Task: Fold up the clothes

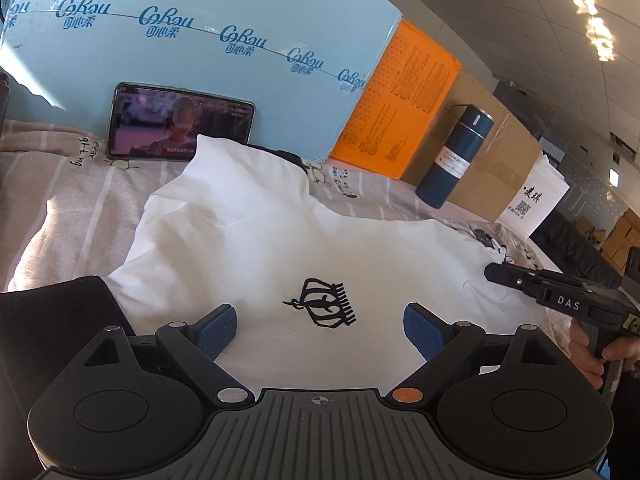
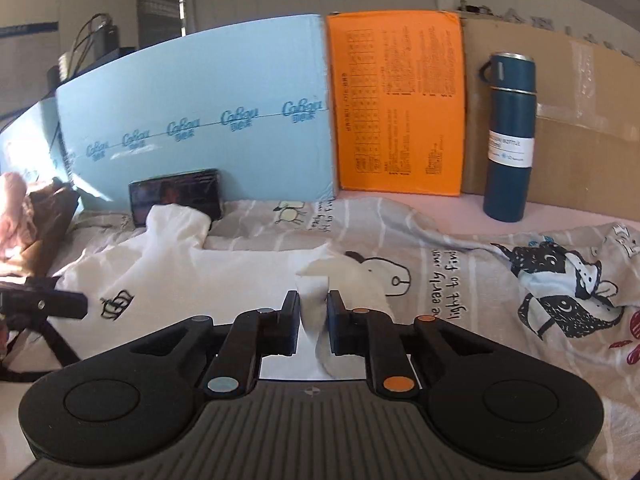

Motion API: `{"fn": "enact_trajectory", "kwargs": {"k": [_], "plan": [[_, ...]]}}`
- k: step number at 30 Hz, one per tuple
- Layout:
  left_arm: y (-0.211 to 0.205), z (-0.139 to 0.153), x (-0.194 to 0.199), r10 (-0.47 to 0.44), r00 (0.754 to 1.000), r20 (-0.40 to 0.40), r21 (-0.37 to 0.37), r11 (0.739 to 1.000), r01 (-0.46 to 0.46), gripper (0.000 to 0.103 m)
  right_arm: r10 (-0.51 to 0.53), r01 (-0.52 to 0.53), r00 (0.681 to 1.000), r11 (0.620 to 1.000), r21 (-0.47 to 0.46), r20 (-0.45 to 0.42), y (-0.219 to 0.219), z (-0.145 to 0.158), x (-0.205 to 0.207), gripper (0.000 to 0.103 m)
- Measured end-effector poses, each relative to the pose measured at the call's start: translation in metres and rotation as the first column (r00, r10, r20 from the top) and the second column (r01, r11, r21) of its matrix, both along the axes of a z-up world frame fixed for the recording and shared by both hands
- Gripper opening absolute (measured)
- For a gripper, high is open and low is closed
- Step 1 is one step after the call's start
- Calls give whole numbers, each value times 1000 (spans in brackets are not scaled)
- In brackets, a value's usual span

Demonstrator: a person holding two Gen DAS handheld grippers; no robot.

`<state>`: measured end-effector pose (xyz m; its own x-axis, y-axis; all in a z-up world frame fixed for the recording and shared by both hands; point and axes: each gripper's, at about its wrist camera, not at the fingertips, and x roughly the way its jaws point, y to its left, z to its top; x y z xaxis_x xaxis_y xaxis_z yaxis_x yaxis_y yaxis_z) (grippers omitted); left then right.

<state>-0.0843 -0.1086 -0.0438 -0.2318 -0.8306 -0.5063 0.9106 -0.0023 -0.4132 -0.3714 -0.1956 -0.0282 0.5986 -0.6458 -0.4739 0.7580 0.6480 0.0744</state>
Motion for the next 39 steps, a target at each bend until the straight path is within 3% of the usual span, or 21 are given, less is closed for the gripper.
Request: {"fn": "enact_trajectory", "kwargs": {"k": [1,3,6,10,14,17,20,21,25,27,29,31,34,39], "plan": [[0,0,0,0,1000,-1,0,1000,0,93,57,-57,998,998,7,-26,8,-2,4,19],[0,0,1,0,1000,-5,0,1000,0,93,145,-142,988,988,59,-48,18,-5,9,48],[0,0,1,0,1000,-7,0,1000,0,93,231,-225,972,969,106,-44,30,-5,9,51],[0,0,1,0,1000,-5,1,1000,0,93,213,-215,977,973,85,32,33,6,-5,63],[0,0,2,2,1000,-8,0,1000,-2,93,42,-63,981,992,111,187,13,16,-32,63],[0,-1,2,2,1000,-8,0,1000,-2,93,-168,98,938,968,232,304,-13,14,-54,63],[0,-1,2,1,1000,-11,0,1000,-1,93,-275,150,894,928,342,355,-29,5,-63,62],[0,-1,2,1,1000,-11,0,1000,-1,93,-310,164,877,912,377,367,-34,3,-66,62],[0,-1,2,0,1000,-11,2,1000,0,93,-340,179,883,881,438,323,-41,-9,-53,62],[-1,-1,2,1,1000,-13,2,1000,-1,93,-369,168,871,845,508,325,-50,-19,-49,62],[-1,-2,2,0,1000,-16,3,1000,0,93,-438,194,841,792,579,317,-61,-28,-48,63],[-1,-2,3,0,1000,-17,4,1000,0,93,-470,186,817,763,619,335,-68,-35,-48,63],[-1,-2,3,0,1000,-19,4,1000,0,93,-472,184,809,770,611,351,-66,-32,-44,62],[-1,-2,3,-1,1000,-19,3,1000,1,93,-443,201,816,820,535,372,-69,-18,-38,27]]}}
